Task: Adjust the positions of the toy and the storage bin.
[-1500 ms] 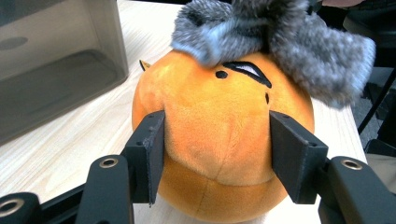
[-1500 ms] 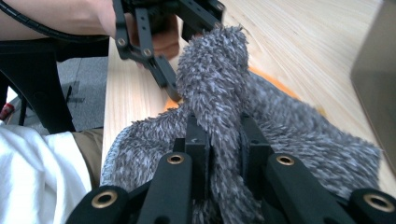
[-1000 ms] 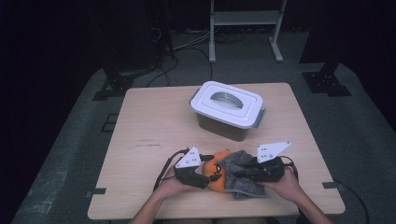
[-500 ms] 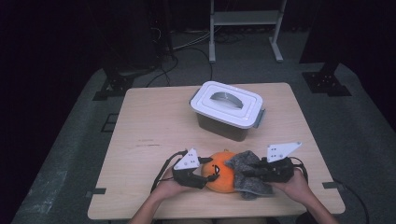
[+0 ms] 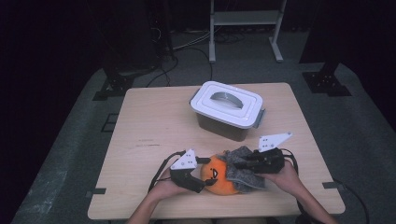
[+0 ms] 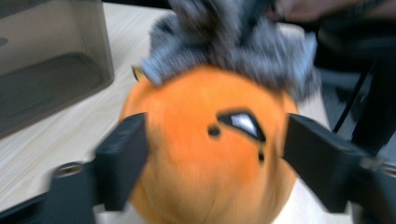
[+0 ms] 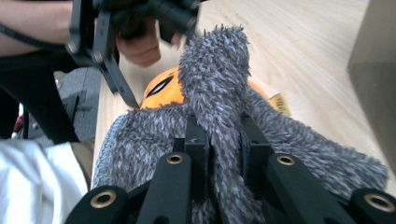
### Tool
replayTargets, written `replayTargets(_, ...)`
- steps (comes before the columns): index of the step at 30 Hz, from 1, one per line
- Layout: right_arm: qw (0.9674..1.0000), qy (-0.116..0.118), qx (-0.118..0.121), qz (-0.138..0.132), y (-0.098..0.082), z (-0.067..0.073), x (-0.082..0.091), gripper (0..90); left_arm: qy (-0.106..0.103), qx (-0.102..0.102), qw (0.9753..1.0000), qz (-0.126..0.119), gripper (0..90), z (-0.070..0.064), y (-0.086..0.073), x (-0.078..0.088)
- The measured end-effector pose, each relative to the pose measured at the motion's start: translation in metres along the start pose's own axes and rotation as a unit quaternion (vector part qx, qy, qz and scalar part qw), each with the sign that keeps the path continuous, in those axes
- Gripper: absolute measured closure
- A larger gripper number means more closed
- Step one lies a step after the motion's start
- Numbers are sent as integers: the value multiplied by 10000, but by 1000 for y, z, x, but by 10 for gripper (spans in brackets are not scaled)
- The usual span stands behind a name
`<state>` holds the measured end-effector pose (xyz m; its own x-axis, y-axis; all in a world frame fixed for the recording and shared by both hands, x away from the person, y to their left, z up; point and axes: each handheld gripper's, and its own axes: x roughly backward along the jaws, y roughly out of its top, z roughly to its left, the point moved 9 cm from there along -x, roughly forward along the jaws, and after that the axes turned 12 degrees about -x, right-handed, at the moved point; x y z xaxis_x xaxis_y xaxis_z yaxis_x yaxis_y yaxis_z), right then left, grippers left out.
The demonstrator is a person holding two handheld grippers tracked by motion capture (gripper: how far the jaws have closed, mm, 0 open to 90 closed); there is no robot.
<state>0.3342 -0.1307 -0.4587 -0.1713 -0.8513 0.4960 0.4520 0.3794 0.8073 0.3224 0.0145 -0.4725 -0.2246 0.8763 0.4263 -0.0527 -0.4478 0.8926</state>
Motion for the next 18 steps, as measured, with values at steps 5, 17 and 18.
replayTargets(5,9998,55,164,45,-2,8,0,767,1,-53,9999,129,239,-2,-1,-10)
replayTargets(17,9999,-122,-84,50,-19,-6,25,767,-30,-312,9995,88,321,-6,-3,-7)
replayTargets(18,9999,-120,-79,11,-15,-5,25,766,-20,-355,9993,111,323,-7,-3,-6)
